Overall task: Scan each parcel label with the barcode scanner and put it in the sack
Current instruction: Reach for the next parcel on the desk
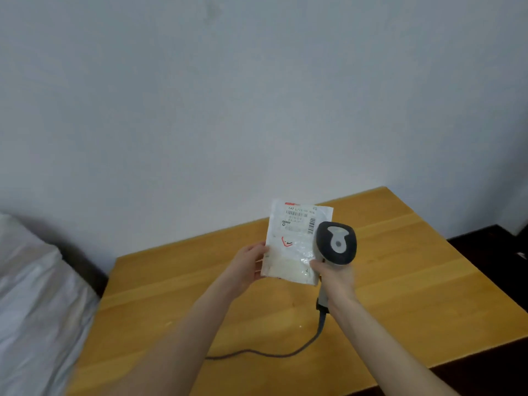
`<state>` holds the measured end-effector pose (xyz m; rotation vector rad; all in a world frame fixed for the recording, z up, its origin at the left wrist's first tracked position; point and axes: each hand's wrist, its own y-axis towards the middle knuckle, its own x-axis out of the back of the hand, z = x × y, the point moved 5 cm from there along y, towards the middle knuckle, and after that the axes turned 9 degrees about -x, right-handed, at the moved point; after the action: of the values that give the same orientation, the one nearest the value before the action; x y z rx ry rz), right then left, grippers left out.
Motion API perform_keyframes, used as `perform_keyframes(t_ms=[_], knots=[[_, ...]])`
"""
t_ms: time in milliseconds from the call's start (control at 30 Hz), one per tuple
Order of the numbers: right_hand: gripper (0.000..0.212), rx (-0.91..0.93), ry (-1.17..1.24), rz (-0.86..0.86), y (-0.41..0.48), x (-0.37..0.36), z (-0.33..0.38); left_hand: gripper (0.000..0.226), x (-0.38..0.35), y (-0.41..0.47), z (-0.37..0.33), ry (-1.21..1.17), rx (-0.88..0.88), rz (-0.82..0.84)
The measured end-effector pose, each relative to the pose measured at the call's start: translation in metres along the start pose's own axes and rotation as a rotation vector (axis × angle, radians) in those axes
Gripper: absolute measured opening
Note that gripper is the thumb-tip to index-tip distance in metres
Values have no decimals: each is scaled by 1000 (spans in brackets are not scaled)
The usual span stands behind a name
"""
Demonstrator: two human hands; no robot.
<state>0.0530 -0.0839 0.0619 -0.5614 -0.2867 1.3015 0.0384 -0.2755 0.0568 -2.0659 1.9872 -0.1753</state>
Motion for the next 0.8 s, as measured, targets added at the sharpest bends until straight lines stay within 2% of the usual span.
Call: perform_keyframes(t_ms=[133, 333, 433, 500, 600, 800], knots=[[21, 76, -84, 95, -36, -25, -10, 18, 39, -34, -14, 122, -56, -142], [26, 77, -156, 197, -75, -58, -40, 16, 99, -83, -14, 139, -124, -315], [29, 69, -209, 201, -92, -70, -55, 7, 130, -109, -10, 110, -152, -382], [24, 43, -207, 228, -109, -77, -65, 8, 152, -123, -5, 95, -149, -419], [15, 16, -216, 376, -149, -97, -78, 9, 180, -140, 4, 80, -144, -449], [13, 2, -216, 489, -216, -137, -100, 12, 223, -162, 30, 60, -115, -517]])
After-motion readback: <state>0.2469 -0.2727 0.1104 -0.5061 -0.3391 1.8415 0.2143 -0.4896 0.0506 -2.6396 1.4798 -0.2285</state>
